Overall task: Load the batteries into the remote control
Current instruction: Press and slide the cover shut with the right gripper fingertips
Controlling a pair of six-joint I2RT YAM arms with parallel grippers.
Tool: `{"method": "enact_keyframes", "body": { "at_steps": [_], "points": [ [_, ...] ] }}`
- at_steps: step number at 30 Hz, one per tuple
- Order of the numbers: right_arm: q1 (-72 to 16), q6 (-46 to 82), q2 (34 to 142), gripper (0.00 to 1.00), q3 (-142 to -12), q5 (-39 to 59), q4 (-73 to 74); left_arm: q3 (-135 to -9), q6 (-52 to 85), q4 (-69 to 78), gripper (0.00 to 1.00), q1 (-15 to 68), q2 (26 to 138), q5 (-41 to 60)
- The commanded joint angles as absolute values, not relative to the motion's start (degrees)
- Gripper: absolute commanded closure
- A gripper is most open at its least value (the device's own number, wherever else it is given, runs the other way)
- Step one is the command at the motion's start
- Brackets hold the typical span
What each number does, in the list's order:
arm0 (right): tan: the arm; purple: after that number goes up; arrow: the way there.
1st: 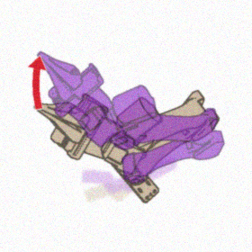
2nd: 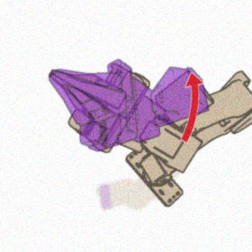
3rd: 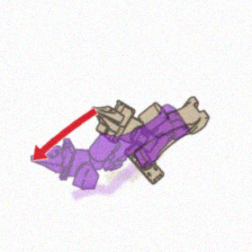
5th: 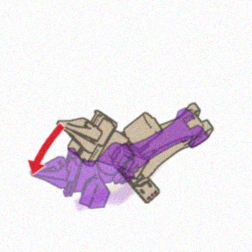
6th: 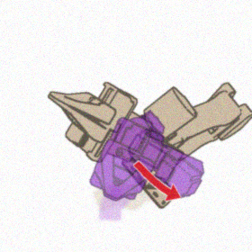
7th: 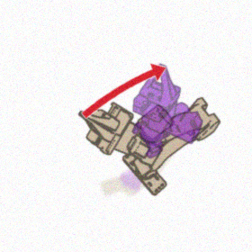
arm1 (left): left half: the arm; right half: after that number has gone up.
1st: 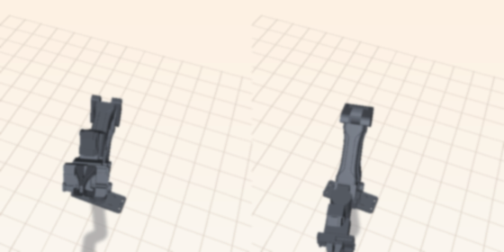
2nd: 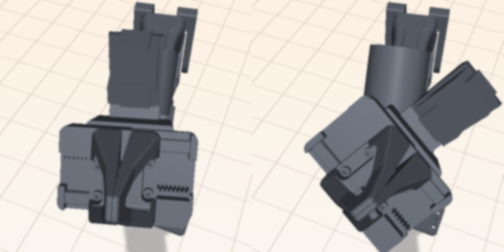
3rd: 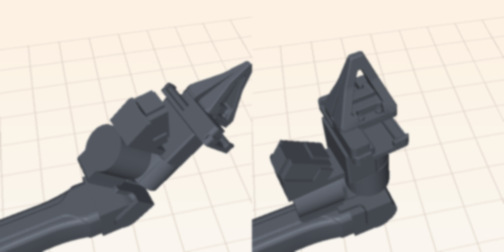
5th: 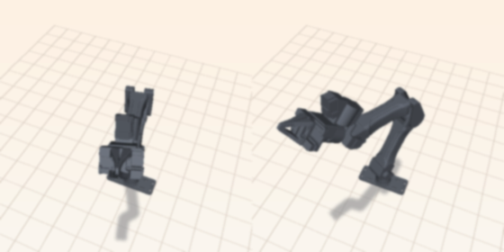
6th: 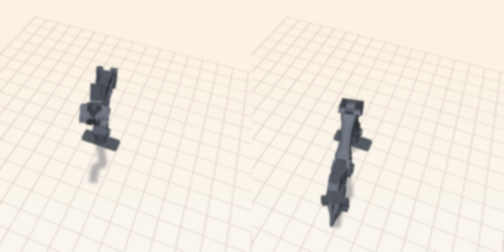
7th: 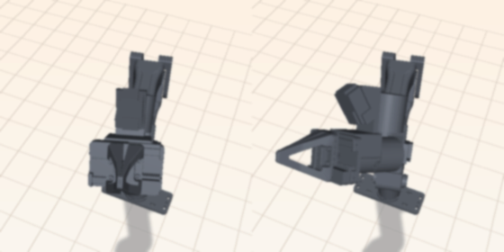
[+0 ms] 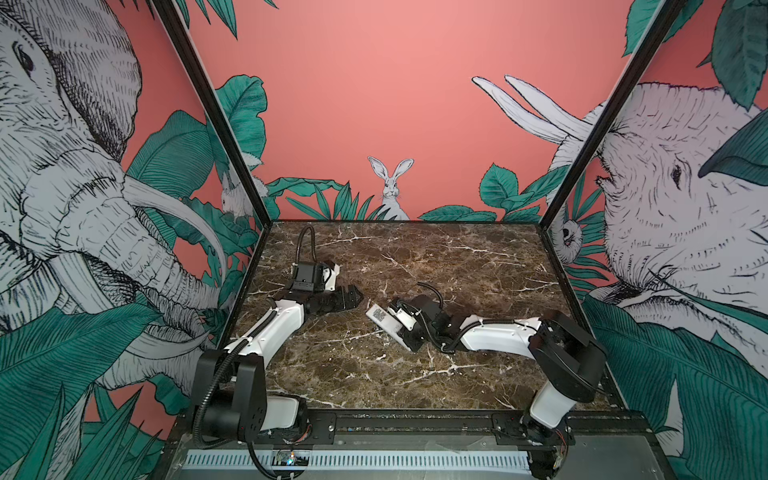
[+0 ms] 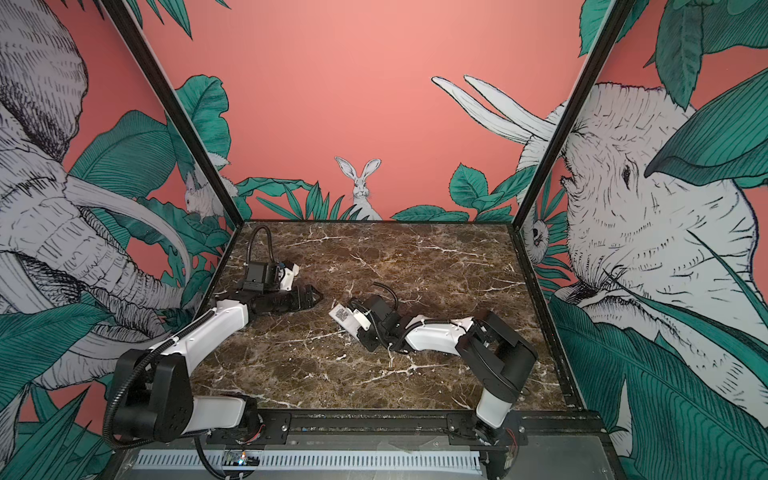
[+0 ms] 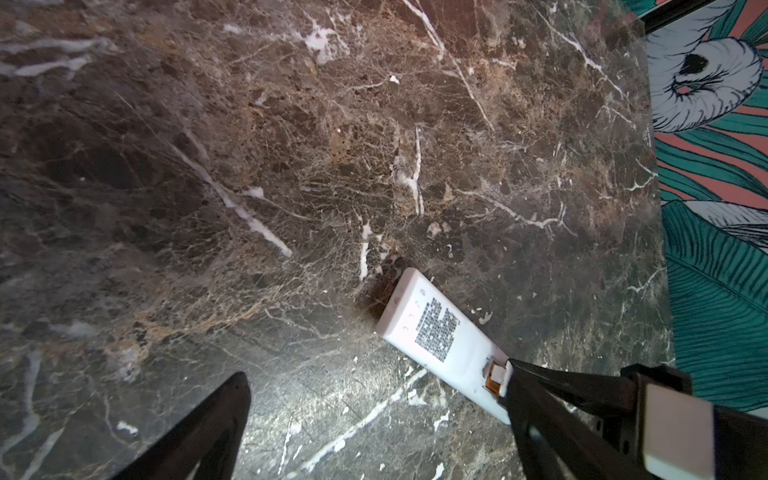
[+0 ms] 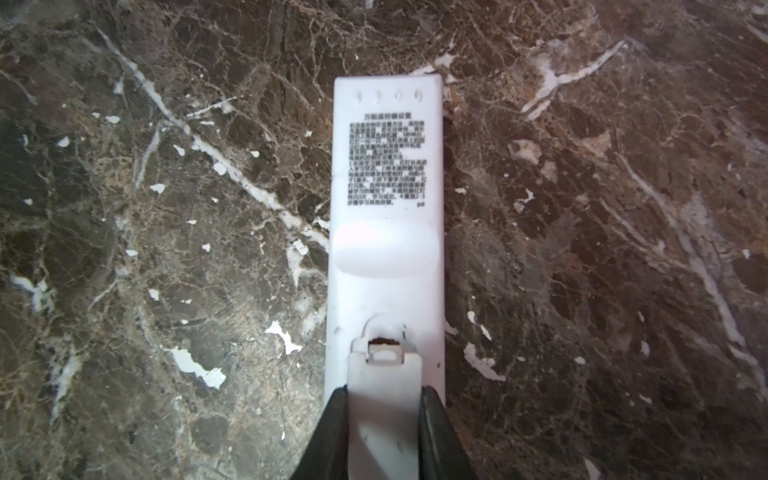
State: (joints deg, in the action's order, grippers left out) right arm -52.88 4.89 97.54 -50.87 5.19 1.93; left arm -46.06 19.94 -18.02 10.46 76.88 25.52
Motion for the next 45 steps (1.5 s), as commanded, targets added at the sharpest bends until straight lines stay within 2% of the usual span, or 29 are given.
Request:
{"method": "enact_keyframes", "body": {
  "at_steps": [1,8,16,18,21,24,32,38,45],
  "points": [
    [-53.31,4.56,96.58,0.74,-51.28,5.61,-1.75,-47.62,20.14,-17.58,0.03,10.17,76.76,26.15],
    [-53.31,4.66,94.43,0.65,-51.02,7.93,-1.33,-47.4,20.13,-17.59,0.03,10.19,76.9,26.08],
    [-53.15,4.57,92.46,0.62,-52.28,11.32,-1.29,-47.31,20.13,-17.49,0.03,10.19,76.85,25.93],
    [-52.91,4.53,92.95,0.68,-53.24,12.27,-1.68,-47.29,20.1,-17.63,0.03,10.18,76.67,25.89],
    [-52.73,4.53,94.46,0.89,-55.05,12.83,-2.57,-47.22,19.96,-17.72,0.03,10.19,76.34,25.69],
    [-52.48,5.16,95.86,0.95,-55.5,12.21,-1.87,-47.24,19.95,-17.84,0.03,10.24,76.04,25.42],
    [-51.59,6.84,100.45,0.97,-55.52,11.67,-4.15,-46.94,19.93,-17.77,0.03,10.15,76.24,25.74],
    [-51.58,8.18,97.66,0.97,-51.31,10.64,-3.86,-46.93,20.03,-17.38,0.03,10.17,76.19,25.82],
    [-51.07,7.38,96.38,0.94,-53.99,9.93,-5.11,-46.94,20.22,-17.14,0.03,10.12,76.3,26.03]
  ]
}}
